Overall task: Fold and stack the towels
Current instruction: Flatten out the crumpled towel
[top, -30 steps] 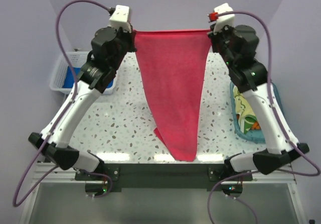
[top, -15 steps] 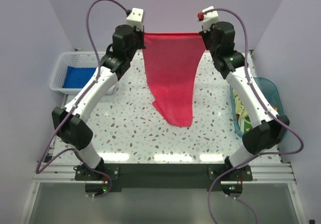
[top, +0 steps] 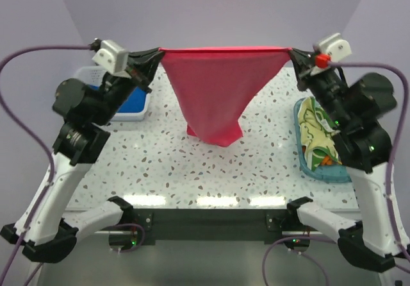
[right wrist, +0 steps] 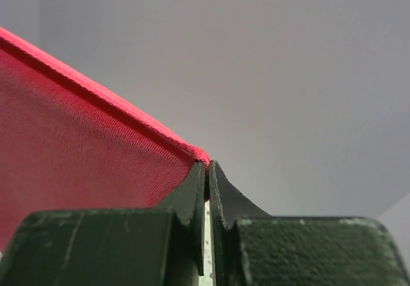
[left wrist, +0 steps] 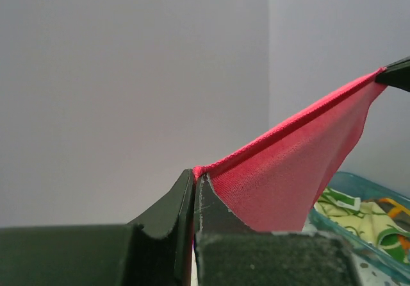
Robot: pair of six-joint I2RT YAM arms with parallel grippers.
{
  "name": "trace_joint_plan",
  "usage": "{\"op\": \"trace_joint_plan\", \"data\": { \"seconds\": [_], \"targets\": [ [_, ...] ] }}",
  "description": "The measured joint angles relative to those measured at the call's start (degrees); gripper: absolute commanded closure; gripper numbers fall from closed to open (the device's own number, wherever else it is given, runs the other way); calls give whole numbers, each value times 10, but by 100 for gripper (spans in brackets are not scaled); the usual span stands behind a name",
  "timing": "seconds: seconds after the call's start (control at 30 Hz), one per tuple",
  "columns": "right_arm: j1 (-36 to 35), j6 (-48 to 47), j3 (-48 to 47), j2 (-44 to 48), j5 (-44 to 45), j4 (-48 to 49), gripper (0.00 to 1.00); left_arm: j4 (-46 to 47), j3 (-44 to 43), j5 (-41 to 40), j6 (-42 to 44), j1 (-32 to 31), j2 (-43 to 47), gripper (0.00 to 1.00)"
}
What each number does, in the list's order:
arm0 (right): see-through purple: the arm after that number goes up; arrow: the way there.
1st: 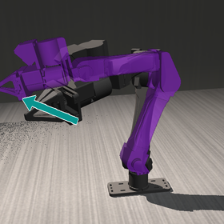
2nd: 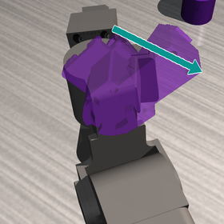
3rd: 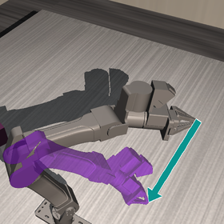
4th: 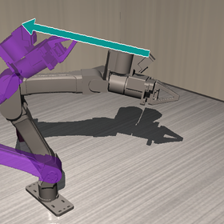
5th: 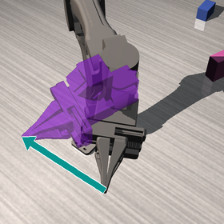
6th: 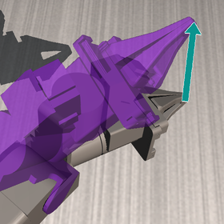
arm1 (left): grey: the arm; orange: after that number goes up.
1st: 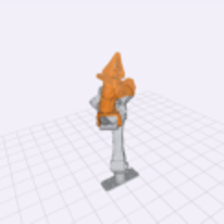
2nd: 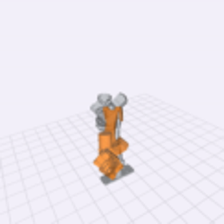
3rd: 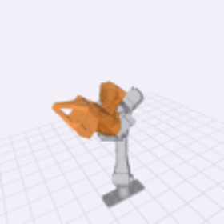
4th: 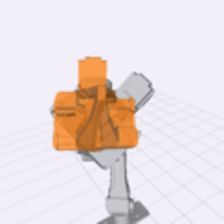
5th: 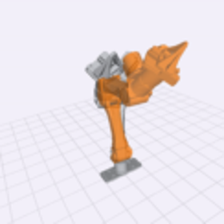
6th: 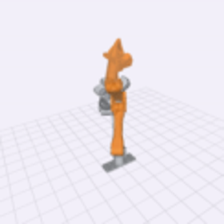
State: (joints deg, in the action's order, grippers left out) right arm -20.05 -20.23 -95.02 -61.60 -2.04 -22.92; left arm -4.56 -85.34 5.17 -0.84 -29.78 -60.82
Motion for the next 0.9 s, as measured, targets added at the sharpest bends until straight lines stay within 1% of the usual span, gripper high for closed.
{"op": "trace_joint_plan", "data": {
  "seconds": [0.13,0.27,0.43,0.57,0.67,0.77,0.9],
  "targets": [
    [-2,11,-19,63,-71,-33,100,-16,-5,58,-1,-3,54,100],
    [-2,17,-57,69,-100,-64,100,-47,-32,85,-2,-3,62,100],
    [-2,27,-86,52,-108,-78,100,-75,-72,89,-5,-3,54,100],
    [-2,32,-89,21,-92,-67,100,-74,-86,52,-4,-3,28,100],
    [-1,33,-86,-21,-51,-38,100,-66,-92,-11,3,-3,-23,100],
    [3,31,-76,-76,0,-1,100,-54,-100,-76,14,4,-95,100],
    [10,21,-57,-180,70,51,100,-26,-103,-138,20,31,-232,100]
  ]
}}
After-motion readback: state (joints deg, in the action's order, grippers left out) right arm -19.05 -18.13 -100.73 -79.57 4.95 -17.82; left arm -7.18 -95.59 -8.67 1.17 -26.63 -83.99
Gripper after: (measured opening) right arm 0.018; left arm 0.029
